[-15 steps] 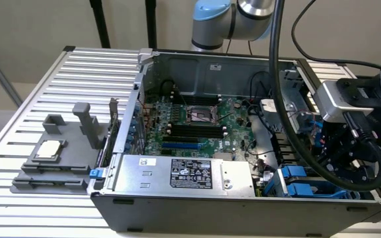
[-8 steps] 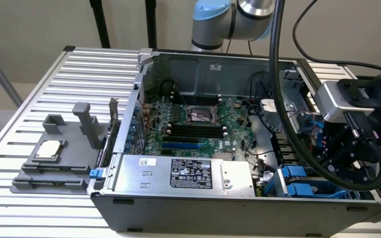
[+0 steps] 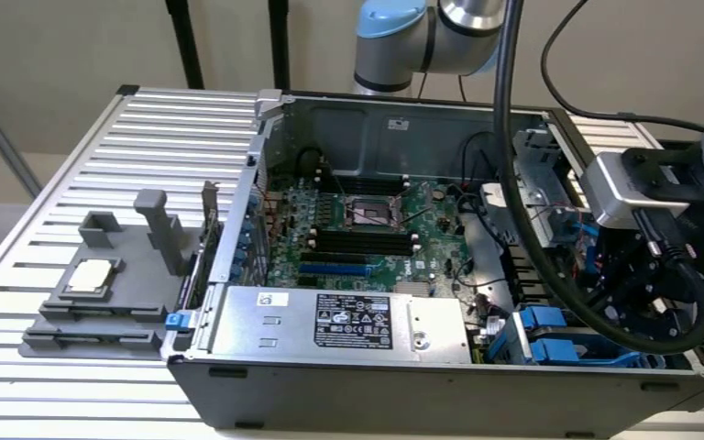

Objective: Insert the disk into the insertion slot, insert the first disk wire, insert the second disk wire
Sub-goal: 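Insert the first disk wire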

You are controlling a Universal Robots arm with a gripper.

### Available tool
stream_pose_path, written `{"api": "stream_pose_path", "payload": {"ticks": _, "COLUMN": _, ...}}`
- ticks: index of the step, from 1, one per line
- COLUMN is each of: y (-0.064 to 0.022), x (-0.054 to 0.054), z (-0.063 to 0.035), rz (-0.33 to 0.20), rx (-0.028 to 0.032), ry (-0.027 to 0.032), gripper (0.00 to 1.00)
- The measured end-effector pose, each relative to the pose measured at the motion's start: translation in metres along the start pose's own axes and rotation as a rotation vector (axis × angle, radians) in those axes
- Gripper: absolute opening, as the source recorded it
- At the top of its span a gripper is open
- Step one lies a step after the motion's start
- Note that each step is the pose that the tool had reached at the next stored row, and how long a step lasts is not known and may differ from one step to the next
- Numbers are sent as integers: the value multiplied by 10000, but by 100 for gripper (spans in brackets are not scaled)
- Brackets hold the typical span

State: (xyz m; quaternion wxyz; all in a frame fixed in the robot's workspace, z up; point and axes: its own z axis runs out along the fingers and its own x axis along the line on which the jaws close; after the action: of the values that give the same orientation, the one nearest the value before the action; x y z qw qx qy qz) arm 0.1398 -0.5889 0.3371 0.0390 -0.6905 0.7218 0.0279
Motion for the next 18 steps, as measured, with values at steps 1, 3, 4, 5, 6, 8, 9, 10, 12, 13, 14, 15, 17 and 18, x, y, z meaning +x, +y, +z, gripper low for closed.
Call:
{"api": "stream_pose_path", "payload": {"ticks": 1, "y": 0, "x": 0, "z": 3, "rz": 3, "rx": 2, "ry": 2, "gripper": 16}}
{"api": "stream_pose_path", "payload": {"ticks": 3, "y": 1, "x": 1, "z": 11, "rz": 12, "rx": 6, "ry": 5, "gripper": 16}}
{"api": "stream_pose_path", "payload": {"ticks": 4, "y": 1, "x": 2, "z": 16, "rz": 16, "rx": 8, "ry": 5, "gripper": 16}}
{"api": "stream_pose_path", "payload": {"ticks": 5, "y": 1, "x": 2, "z": 21, "rz": 19, "rx": 10, "ry": 6, "gripper": 16}}
{"api": "stream_pose_path", "payload": {"ticks": 6, "y": 1, "x": 2, "z": 25, "rz": 23, "rx": 12, "ry": 8, "gripper": 16}}
{"api": "stream_pose_path", "payload": {"ticks": 8, "y": 1, "x": 3, "z": 33, "rz": 30, "rx": 14, "ry": 10, "gripper": 16}}
{"api": "stream_pose_path", "payload": {"ticks": 9, "y": 1, "x": 3, "z": 37, "rz": 33, "rx": 14, "ry": 11, "gripper": 16}}
{"api": "stream_pose_path", "payload": {"ticks": 10, "y": 1, "x": 3, "z": 39, "rz": 35, "rx": 15, "ry": 14, "gripper": 16}}
{"api": "stream_pose_path", "payload": {"ticks": 12, "y": 0, "x": 3, "z": 44, "rz": 41, "rx": 16, "ry": 18, "gripper": 16}}
{"api": "stream_pose_path", "payload": {"ticks": 13, "y": 0, "x": 4, "z": 46, "rz": 44, "rx": 16, "ry": 18, "gripper": 16}}
{"api": "stream_pose_path", "payload": {"ticks": 14, "y": 0, "x": 4, "z": 46, "rz": 46, "rx": 16, "ry": 18, "gripper": 16}}
{"api": "stream_pose_path", "payload": {"ticks": 15, "y": 0, "x": 3, "z": 47, "rz": 48, "rx": 16, "ry": 18, "gripper": 16}}
{"api": "stream_pose_path", "payload": {"ticks": 17, "y": -1, "x": 3, "z": 47, "rz": 52, "rx": 17, "ry": 6, "gripper": 18}}
{"api": "stream_pose_path", "payload": {"ticks": 18, "y": -1, "x": 1, "z": 27, "rz": 54, "rx": 14, "ry": 11, "gripper": 18}}
